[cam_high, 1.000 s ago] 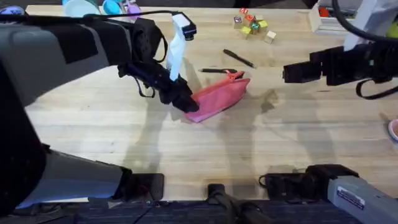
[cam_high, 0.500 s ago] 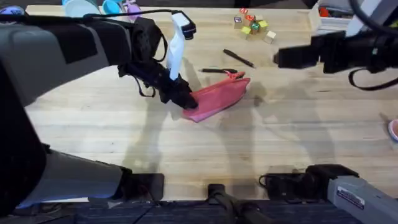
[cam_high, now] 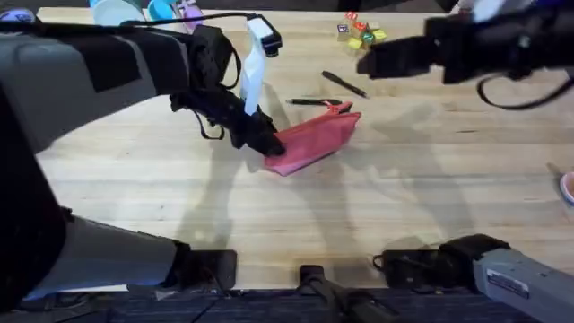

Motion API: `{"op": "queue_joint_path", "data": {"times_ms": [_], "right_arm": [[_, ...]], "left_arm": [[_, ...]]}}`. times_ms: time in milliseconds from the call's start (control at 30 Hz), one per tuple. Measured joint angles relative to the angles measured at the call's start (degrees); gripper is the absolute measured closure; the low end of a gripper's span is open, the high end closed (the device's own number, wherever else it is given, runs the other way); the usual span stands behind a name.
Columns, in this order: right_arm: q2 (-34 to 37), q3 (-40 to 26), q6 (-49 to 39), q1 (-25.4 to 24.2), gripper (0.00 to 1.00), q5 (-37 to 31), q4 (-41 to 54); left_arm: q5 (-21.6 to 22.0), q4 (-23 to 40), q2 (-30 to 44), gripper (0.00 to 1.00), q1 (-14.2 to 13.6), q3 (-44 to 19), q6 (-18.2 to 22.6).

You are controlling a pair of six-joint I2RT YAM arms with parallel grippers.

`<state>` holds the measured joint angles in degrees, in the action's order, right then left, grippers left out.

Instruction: Unzip the bag, pick up the pens from the table one at a time and place them inside, then zip the bag closed.

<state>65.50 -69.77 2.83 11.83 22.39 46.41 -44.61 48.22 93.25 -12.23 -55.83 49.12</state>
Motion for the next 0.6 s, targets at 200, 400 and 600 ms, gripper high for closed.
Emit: {"op": "queue_joint_path", "data": {"times_ms": [200, 400, 600], "right_arm": [[10.4, -5.5, 0.0, 2.6, 0.005, -3.6, 4.4], [20.4, -6.0, 2.7, 2.6, 0.005, -2.9, 7.7], [24.4, -6.0, 4.7, 2.6, 0.005, -2.1, 4.1]], "left_arm": [[0.0, -0.1, 0.0, 0.958, 0.0, 0.1, 0.0], [0.0, 0.1, 0.0, 0.958, 0.0, 0.1, 0.0], [0.0, 0.1, 0.0, 0.958, 0.0, 0.1, 0.0]]}}
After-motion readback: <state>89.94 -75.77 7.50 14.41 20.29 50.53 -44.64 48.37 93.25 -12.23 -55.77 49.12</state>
